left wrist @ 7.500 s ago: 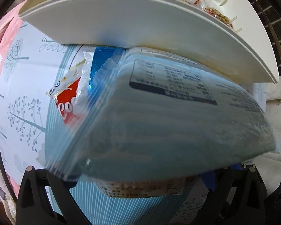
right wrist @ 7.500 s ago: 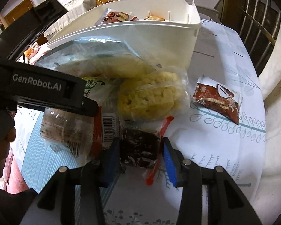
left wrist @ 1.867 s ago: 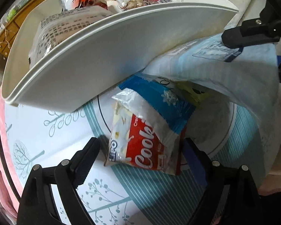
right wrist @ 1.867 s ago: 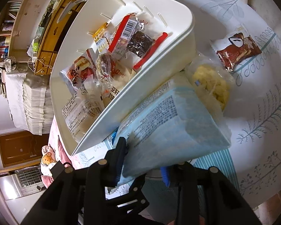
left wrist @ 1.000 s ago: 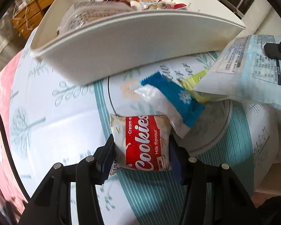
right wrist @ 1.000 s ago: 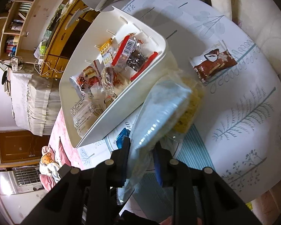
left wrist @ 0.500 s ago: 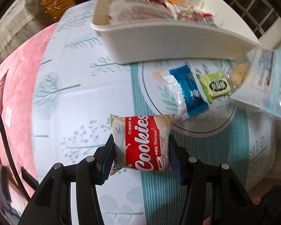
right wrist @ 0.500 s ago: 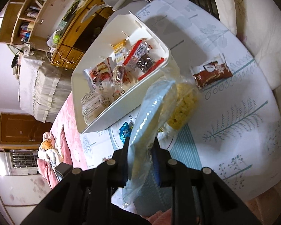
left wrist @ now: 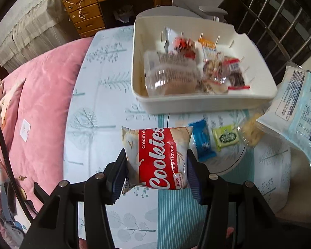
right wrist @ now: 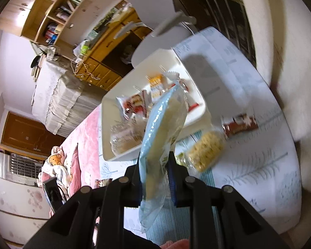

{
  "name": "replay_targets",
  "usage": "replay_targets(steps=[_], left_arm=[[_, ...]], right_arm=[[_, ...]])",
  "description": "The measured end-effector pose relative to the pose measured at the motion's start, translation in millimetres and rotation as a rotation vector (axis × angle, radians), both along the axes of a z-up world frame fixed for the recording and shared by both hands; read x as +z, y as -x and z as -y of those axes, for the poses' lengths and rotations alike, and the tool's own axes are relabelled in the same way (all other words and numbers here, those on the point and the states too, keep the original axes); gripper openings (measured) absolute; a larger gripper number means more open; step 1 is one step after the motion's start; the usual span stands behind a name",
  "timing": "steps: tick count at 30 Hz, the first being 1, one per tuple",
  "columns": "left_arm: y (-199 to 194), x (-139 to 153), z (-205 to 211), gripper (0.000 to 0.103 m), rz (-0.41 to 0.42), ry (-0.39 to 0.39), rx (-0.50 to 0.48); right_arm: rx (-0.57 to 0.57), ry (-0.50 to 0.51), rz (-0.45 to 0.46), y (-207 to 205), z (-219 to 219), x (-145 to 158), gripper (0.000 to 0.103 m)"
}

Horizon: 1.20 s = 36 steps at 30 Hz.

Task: Organize snacks
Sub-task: 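Carry both snacks over the white tray and release them inside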

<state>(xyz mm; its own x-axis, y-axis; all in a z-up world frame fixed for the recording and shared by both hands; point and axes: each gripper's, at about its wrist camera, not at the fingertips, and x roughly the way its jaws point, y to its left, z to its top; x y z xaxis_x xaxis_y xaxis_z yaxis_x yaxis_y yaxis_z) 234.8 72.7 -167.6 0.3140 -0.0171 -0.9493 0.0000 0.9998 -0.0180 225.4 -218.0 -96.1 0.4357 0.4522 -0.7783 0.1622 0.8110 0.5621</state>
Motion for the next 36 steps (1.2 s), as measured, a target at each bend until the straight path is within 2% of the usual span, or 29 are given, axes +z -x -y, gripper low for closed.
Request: replay_targets(steps=[8, 16, 21, 23, 24, 26, 33, 36], left_arm=[[-36, 31, 4, 0.052, 0.070, -0.003, -0.024], [-79, 42, 8, 0.052, 0.124, 0.044, -0.053], [-97, 34, 13, 0.053, 0.125, 0.072, -0.089], [-101, 27, 15, 0.060, 0.100, 0.100, -0.087], [-102, 24, 14, 0.066, 0.088, 0.125, -0.082], [-102, 21, 14, 0.068, 0.072, 0.163, -0.075], [-98, 20, 20, 0.078, 0.064, 0.152, -0.089], [-92, 22, 23, 0.078, 0.064, 0.152, -0.087]], right_arm=[[0.043, 0.087, 0.102, -18, -12, 16, 0.019], [0.029, 0.163, 0.180, -44, -18, 16, 0.019], [0.017, 0.177, 0.159, -60, -23, 3, 0.019], [-0.001, 0.160, 0.145, -61, -23, -4, 0.022], [-0.016, 0.157, 0.130, -63, -23, -8, 0.023], [-0.028, 0.147, 0.114, -63, -23, -12, 0.024], [-0.051, 0.125, 0.103, -59, -16, -13, 0.029], [-0.063, 0.123, 0.107, -54, -12, -10, 0.032]])
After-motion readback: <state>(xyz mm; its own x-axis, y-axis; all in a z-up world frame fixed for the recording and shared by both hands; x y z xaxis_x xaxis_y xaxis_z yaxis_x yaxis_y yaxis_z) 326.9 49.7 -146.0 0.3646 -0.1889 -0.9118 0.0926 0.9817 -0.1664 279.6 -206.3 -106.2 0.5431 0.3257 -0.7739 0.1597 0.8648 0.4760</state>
